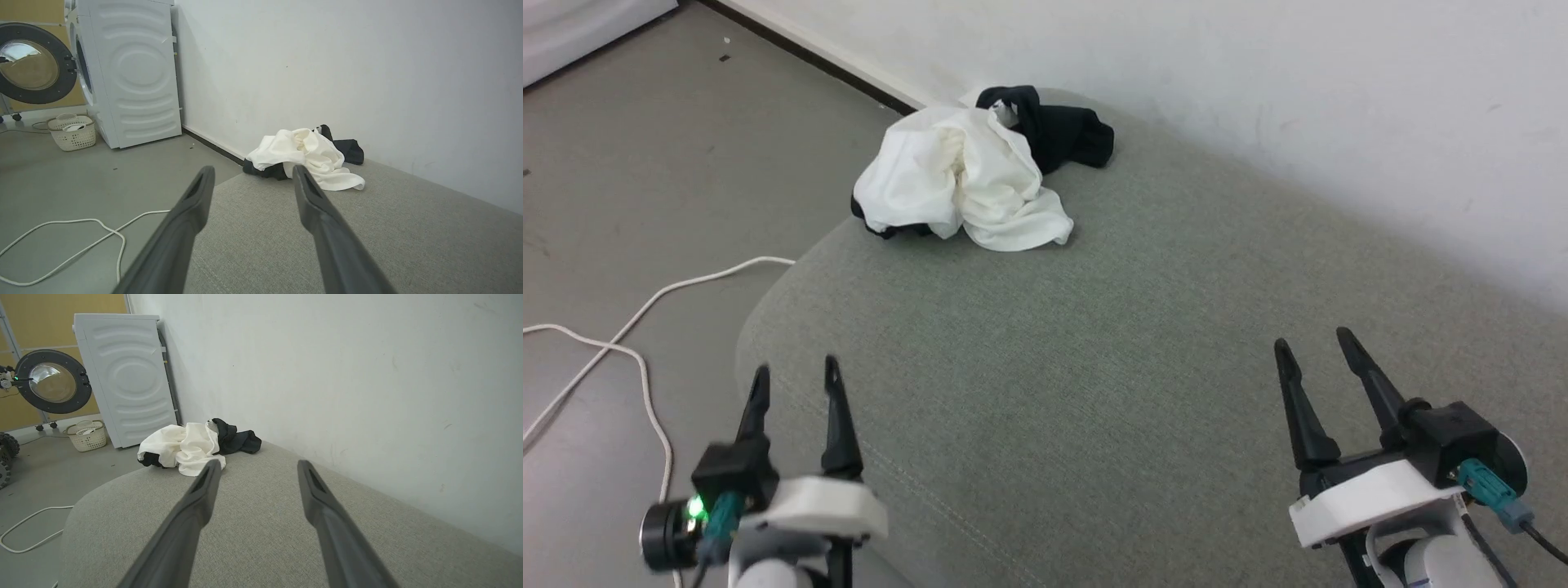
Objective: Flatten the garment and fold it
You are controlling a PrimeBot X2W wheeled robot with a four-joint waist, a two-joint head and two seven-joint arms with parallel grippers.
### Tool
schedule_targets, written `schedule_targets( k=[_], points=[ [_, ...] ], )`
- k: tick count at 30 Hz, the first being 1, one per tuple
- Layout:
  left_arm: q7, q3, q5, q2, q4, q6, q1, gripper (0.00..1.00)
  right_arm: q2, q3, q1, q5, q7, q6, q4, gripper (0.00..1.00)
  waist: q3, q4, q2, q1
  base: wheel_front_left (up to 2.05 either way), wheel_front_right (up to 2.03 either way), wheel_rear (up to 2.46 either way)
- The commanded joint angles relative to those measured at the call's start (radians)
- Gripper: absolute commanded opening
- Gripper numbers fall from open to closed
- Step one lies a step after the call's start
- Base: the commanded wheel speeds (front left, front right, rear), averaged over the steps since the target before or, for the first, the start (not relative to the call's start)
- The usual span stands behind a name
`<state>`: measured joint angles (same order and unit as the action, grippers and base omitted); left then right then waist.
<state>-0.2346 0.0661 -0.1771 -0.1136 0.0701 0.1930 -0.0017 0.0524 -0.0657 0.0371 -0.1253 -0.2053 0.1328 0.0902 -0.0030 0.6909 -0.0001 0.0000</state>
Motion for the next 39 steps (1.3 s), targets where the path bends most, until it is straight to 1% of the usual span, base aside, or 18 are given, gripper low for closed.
schedule_targets(
  k=[1,6,8,9,11,14,17,23,24,25,27,34,37,39],
  points=[
    [0.017,0.004,-0.014,-0.003,0.012,-0.017,-0.059,1.0,-0.002,0.003,0.019,0.012,0.007,-0.002,-0.013,1.0,0.05,-0.027,0.0001,0.0,0.0,0.0,0.0],
    [0.067,-0.012,-0.064,-0.019,0.091,-0.059,-0.259,1.0,-0.002,0.004,0.047,0.052,0.039,-0.002,-0.057,1.0,0.155,-0.086,0.0001,0.0,0.0,0.0,0.0],
    [0.093,-0.025,-0.086,-0.025,0.132,-0.069,-0.35,1.0,-0.002,-0.004,0.065,0.071,0.054,-0.002,-0.079,1.0,0.209,-0.123,0.0001,0.0,0.0,0.0,0.0],
    [0.093,-0.025,-0.086,-0.025,0.132,-0.069,-0.35,1.0,-0.002,-0.004,0.065,0.071,0.054,-0.002,-0.079,1.0,0.209,-0.123,0.0001,0.0,0.0,0.0,0.0],
    [0.12,-0.045,-0.111,-0.04,0.177,-0.08,-0.442,1.0,-0.002,-0.016,0.085,0.09,0.068,-0.002,-0.1,1.0,0.267,-0.165,0.0001,0.0,0.0,0.0,0.0],
    [0.163,-0.079,-0.151,-0.07,0.247,-0.096,-0.576,1.0,0.001,-0.033,0.119,0.114,0.087,-0.002,-0.136,1.0,0.361,-0.229,0.0001,0.0,0.0,0.0,0.0],
    [0.209,-0.118,-0.19,-0.11,0.313,-0.105,-0.697,1.0,0.019,-0.047,0.155,0.12,0.101,-0.002,-0.172,1.0,0.454,-0.291,0.0001,0.0,0.0,0.0,0.0],
    [0.327,-0.182,-0.254,-0.197,0.404,-0.112,-0.859,1.0,0.048,-0.052,0.208,0.106,0.111,-0.002,-0.231,1.0,0.611,-0.398,0.0001,0.0,0.0,0.0,0.0],
    [0.375,-0.201,-0.273,-0.223,0.422,-0.106,-0.889,1.0,0.053,-0.051,0.221,0.102,0.112,-0.002,-0.248,1.0,0.653,-0.427,0.0001,0.0,0.0,0.0,0.0],
    [0.375,-0.201,-0.273,-0.223,0.422,-0.106,-0.889,1.0,0.053,-0.051,0.221,0.102,0.112,-0.002,-0.248,1.0,0.653,-0.427,0.0001,0.0,0.0,0.0,0.0],
    [0.426,-0.224,-0.292,-0.25,0.436,-0.094,-0.908,1.0,0.054,-0.049,0.231,0.099,0.111,-0.002,-0.265,1.0,0.689,-0.455,0.0001,0.0,0.0,0.0,0.0],
    [0.594,-0.309,-0.338,-0.347,0.453,-0.015,-0.909,1.0,0.052,-0.053,0.252,0.089,0.104,-0.002,-0.304,1.0,0.778,-0.53,0.0001,0.0,0.0,0.0,0.0],
    [0.648,-0.344,-0.358,-0.372,0.458,0.02,-0.895,1.0,0.05,-0.053,0.259,0.082,0.094,-0.002,-0.309,1.0,0.8,-0.547,0.0001,0.0,0.0,0.0,0.0],
    [0.682,-0.358,-0.369,-0.379,0.463,0.039,-0.882,1.0,0.049,-0.052,0.261,0.079,0.087,-0.002,-0.307,1.0,0.807,-0.552,0.0001,0.0,0.0,0.0,0.0]
  ],
)
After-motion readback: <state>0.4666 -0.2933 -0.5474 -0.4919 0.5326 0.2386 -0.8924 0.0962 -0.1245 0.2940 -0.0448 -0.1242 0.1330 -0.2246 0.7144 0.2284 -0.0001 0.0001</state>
